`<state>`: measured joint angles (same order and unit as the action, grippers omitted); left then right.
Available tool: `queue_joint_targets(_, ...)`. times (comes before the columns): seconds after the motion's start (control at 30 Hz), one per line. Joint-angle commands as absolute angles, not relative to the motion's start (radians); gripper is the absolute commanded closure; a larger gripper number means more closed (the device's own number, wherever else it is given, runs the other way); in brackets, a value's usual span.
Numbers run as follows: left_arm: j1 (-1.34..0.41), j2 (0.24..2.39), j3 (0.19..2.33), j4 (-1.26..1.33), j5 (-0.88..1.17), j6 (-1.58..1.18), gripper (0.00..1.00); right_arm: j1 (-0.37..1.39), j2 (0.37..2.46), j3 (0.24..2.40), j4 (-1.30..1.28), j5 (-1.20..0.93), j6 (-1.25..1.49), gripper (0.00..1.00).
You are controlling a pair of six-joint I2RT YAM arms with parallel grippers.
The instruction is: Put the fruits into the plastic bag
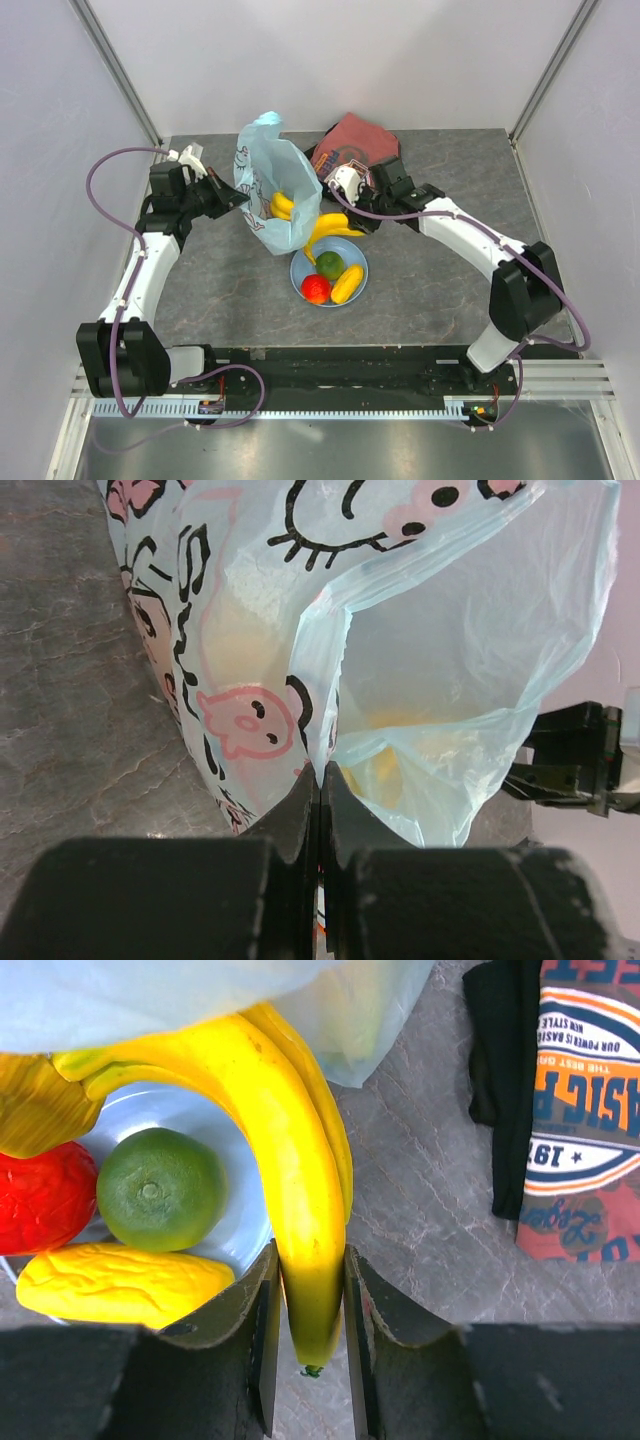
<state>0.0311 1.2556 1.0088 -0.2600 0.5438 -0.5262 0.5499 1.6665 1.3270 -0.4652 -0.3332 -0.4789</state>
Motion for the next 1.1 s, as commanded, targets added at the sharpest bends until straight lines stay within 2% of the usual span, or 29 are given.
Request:
queue_joint_targets(0.0,0.031,1.235,1.046,-0.245,0.494,-0.564,0.99,0.532,1.597,1.292,-0.454,-0.322,-0.449,1.0)
queue_joint_targets(0.3,0.031,1.233,1.04,-0.216,0.485,-0.583,0.98,0.402,1.477,1.19,-0.425,-0.275,-0.31,1.0)
queue_joint_targets(0.5,0.031,1.243,1.034,-0.207,0.512,-0.578,0.99,0.299,1.424,1.253,-0.41,-0.259,-0.157,1.0)
queue_joint_targets(0.63,0.031,1.246,1.031,-0.207,0.522,-0.563,0.98,0.293,1.411,1.359,-0.361,-0.348,-0.049,1.0)
queue_joint_targets(0.7,0.029,1.243,1.028,-0.209,0.522,-0.558,0.98,0.295,1.41,1.382,-0.261,-0.461,0.088,1.0)
queue_joint_targets(0.83,0.029,1.244,1.025,-0.209,0.523,-0.555,0.98,0.383,1.44,1.474,-0.141,-0.473,0.206,1.0)
queue_joint_targets(0.93,0.029,1.246,1.029,-0.209,0.523,-0.554,0.98,0.521,1.483,1.576,-0.222,-0.367,0.108,1.0)
queue_joint_targets(1.07,0.029,1.253,1.045,-0.212,0.525,-0.543,0.99,0.612,1.546,1.666,-0.284,-0.38,0.094,1.0)
